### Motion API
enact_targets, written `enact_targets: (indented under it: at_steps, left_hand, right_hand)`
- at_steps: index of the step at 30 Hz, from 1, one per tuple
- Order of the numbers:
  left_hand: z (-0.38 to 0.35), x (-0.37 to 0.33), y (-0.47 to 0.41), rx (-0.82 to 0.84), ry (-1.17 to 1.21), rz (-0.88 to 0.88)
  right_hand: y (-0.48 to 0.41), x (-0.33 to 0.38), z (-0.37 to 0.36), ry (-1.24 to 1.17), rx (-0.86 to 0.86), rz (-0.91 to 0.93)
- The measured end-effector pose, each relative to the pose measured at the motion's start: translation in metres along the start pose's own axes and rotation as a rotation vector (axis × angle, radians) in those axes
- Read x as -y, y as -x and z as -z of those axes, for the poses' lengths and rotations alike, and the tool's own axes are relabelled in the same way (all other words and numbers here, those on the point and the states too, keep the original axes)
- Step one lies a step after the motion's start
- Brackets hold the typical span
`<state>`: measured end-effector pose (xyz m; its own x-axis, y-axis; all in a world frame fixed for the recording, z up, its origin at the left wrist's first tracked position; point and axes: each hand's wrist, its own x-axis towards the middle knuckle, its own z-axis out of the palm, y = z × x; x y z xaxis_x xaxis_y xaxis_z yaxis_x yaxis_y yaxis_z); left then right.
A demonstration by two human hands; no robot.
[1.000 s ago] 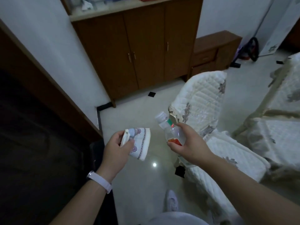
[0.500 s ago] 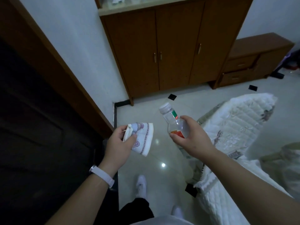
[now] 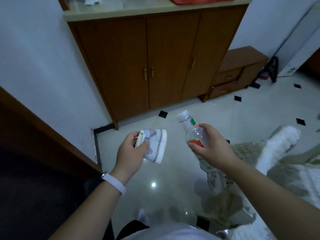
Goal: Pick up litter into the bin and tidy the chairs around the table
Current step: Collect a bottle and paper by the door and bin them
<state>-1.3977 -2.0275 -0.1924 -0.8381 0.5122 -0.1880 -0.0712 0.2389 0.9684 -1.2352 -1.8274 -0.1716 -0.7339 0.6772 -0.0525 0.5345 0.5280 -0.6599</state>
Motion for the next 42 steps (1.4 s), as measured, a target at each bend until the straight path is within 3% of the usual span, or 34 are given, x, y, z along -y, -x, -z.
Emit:
enact_targets:
  at_steps: [6,17,25,31,42]
  left_hand:
    - [0.009,-0.021,-0.094,0.118,-0.047,-0.008]
    - [-0.08,-0.051,-0.23,0.257,-0.154,-0.034]
    - [-0.177,-0.108,-0.326,0.282,-0.215,-0.052]
    - [-0.261,-0.141,-0.374,0.408,-0.243,-0.098]
    - [-0.421,-0.166,-0.466,0.641,-0.189,-0.1]
  right_hand:
    - [-0.052,0.017,-0.015,-0.011,-0.061,-0.07]
    - [-0.175,-0.042,0.005,-0.128,-0.187,-0.237]
    - [-0.289,-0.094,0.063,-0.225,-0.194,-0.248]
    - [-0.336,-0.14,0.131,-0.208,-0.306,-0.273]
    - [-0.384,-0.225,0.186,-0.162,-0.469,-0.511]
